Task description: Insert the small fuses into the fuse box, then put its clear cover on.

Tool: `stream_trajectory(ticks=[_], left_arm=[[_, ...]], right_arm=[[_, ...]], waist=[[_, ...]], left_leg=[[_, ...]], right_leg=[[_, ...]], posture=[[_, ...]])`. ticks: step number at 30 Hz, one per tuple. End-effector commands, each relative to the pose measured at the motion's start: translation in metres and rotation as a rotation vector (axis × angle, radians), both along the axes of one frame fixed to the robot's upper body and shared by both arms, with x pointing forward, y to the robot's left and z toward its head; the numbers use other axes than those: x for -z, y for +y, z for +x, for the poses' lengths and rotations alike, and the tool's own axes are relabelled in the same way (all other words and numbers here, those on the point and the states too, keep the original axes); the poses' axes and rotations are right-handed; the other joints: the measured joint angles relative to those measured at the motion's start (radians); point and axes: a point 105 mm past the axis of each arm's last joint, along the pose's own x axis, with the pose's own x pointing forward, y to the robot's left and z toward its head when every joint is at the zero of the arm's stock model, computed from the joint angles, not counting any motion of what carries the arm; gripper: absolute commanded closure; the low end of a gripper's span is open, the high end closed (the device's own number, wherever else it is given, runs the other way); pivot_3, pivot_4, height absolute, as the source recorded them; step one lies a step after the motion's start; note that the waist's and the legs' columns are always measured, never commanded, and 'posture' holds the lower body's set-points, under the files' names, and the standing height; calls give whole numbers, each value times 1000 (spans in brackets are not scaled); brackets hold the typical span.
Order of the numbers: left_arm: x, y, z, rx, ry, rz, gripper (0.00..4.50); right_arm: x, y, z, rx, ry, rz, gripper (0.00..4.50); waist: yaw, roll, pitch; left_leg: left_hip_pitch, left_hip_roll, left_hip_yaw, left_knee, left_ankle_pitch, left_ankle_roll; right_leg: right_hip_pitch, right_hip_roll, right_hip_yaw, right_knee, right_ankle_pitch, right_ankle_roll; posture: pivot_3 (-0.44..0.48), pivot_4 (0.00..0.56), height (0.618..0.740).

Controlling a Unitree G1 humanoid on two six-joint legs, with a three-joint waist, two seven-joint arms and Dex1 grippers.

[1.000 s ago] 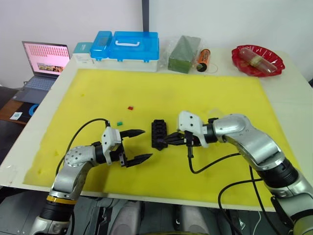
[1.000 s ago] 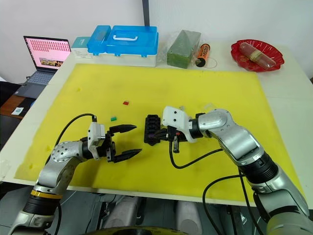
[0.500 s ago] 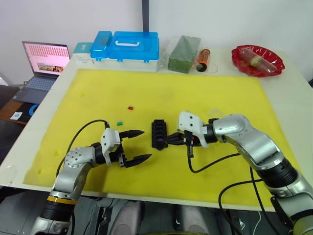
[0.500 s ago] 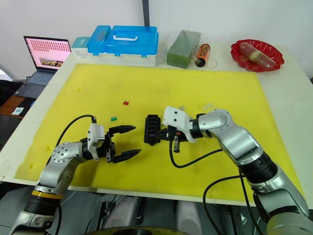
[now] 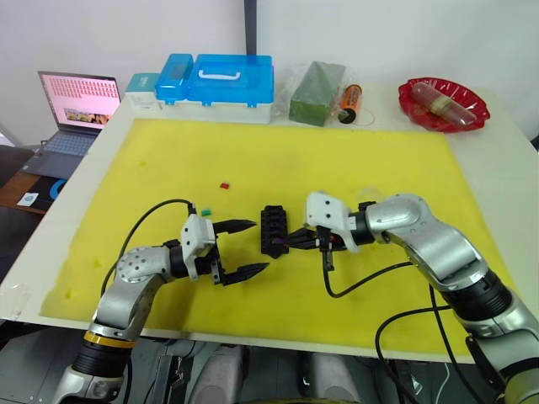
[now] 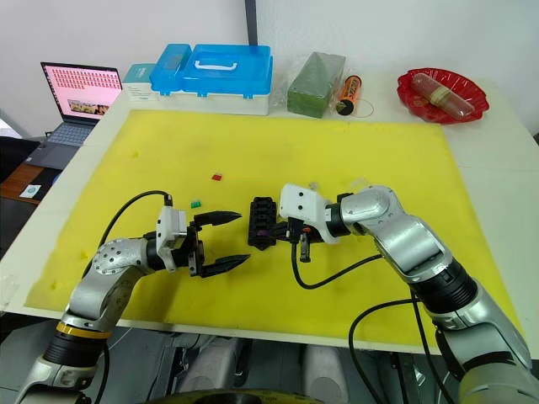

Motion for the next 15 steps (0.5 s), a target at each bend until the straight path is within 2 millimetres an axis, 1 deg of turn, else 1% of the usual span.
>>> stream_trajectory(ticks=[1,2,4,5,12,15], left_arm=[[-12,-2,-2,12,-42,-8,26],[-12,-2,-1,11,-42,-8,26],[-13,-2,-1,10,-41,-7,0],[-13,-2,-1,10,-41,-7,0],[-13,-2,-1,10,-37,-4,0],[-12,-1,-1,10,-36,-3,0]], right_arm=[[-8,3,0,-20,-39,11,4500],[-9,3,0,-22,-39,13,4500],[-10,3,1,-16,-43,24,4026],[-12,4,2,-12,-46,30,3859],[-18,2,0,-8,-40,61,3859],[-30,7,-3,-15,-24,143,3859]], waist=[[0,0,0],[0,0,0],[0,0,0],[0,0,0],[0,0,0],[0,0,0]], left_leg=[[0,0,0,0,0,0],[0,0,0,0,0,0],[0,0,0,0,0,0],[0,0,0,0,0,0],[0,0,0,0,0,0],[0,0,0,0,0,0]], right_leg=[[0,0,0,0,0,0],[0,0,0,0,0,0],[0,0,0,0,0,0],[0,0,0,0,0,0],[0,0,0,0,0,0],[0,0,0,0,0,0]], posture=[[0,150,740],[0,150,740],[0,150,740],[0,150,740],[0,150,740],[0,150,740]])
